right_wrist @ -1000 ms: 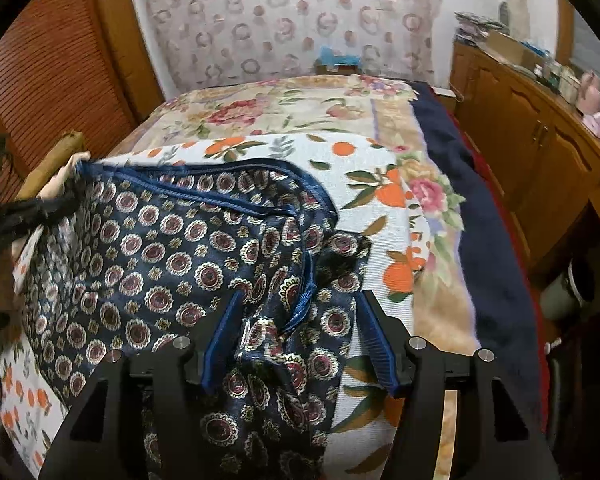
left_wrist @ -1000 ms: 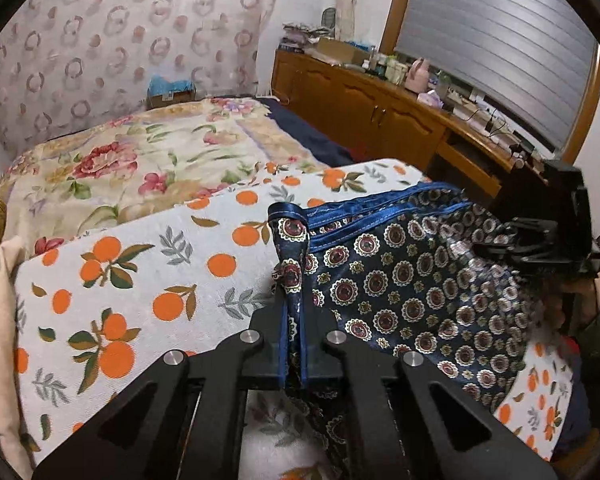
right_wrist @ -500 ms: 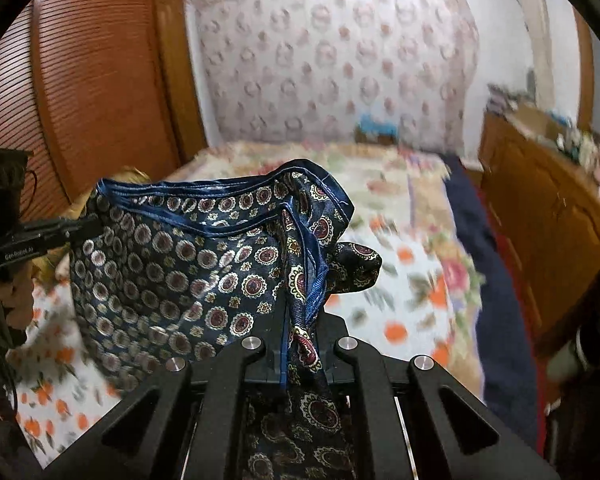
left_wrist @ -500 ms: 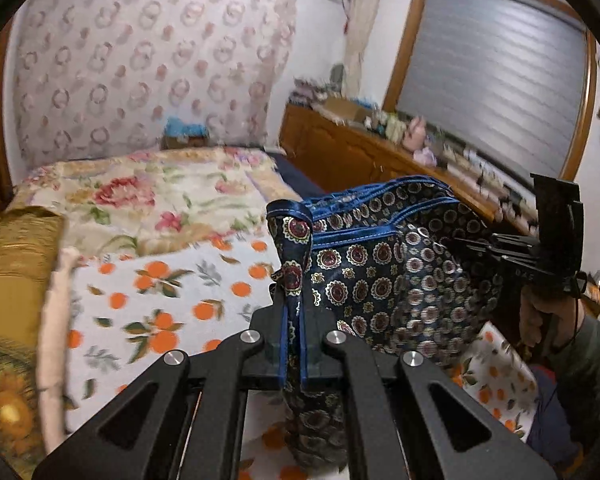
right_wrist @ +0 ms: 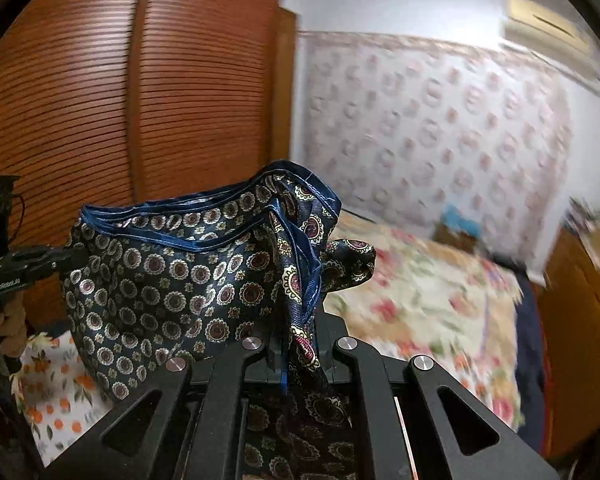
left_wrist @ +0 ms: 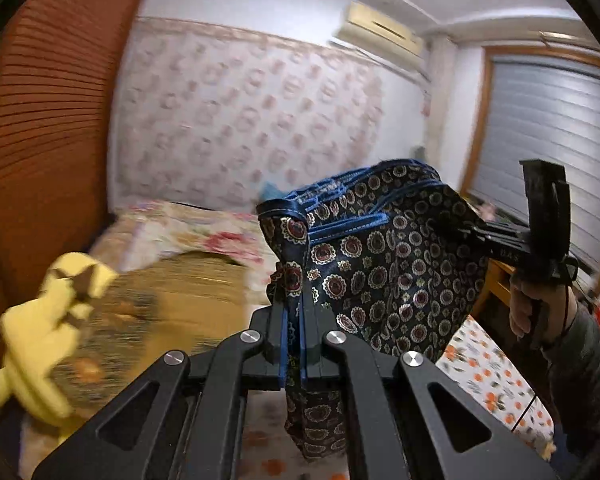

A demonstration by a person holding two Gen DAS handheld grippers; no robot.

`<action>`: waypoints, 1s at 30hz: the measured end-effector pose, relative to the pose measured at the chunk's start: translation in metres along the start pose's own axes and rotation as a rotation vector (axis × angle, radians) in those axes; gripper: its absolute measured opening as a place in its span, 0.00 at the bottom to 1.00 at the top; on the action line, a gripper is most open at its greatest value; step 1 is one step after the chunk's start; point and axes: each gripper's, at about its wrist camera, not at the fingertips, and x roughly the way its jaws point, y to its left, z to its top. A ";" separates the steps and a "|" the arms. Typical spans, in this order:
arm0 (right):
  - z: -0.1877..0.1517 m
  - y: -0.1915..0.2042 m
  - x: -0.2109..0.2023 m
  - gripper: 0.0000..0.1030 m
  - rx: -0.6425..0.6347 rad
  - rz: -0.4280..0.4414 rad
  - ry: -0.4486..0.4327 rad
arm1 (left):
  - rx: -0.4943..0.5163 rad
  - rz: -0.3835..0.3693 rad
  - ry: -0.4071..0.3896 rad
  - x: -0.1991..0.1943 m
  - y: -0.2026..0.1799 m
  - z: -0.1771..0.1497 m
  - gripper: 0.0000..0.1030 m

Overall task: Fold small clothes
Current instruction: 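Grasp the folded shirt with both tools and lift it off the bed, then carry the shirt with both tools and lower it onto the clothes stack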

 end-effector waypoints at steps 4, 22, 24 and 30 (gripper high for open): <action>0.045 0.023 0.058 0.07 -0.104 0.064 0.010 | -0.064 0.087 -0.026 -0.013 0.040 -0.004 0.05; 0.104 0.062 0.287 0.28 -0.205 0.107 0.184 | -0.148 0.363 0.082 0.007 0.124 -0.067 0.13; 0.105 0.063 0.285 0.40 -0.167 0.087 0.164 | -0.161 0.359 0.079 0.007 0.128 -0.068 0.28; 0.088 0.060 0.266 0.56 -0.102 0.101 0.093 | -0.134 0.350 0.056 -0.002 0.122 -0.060 0.73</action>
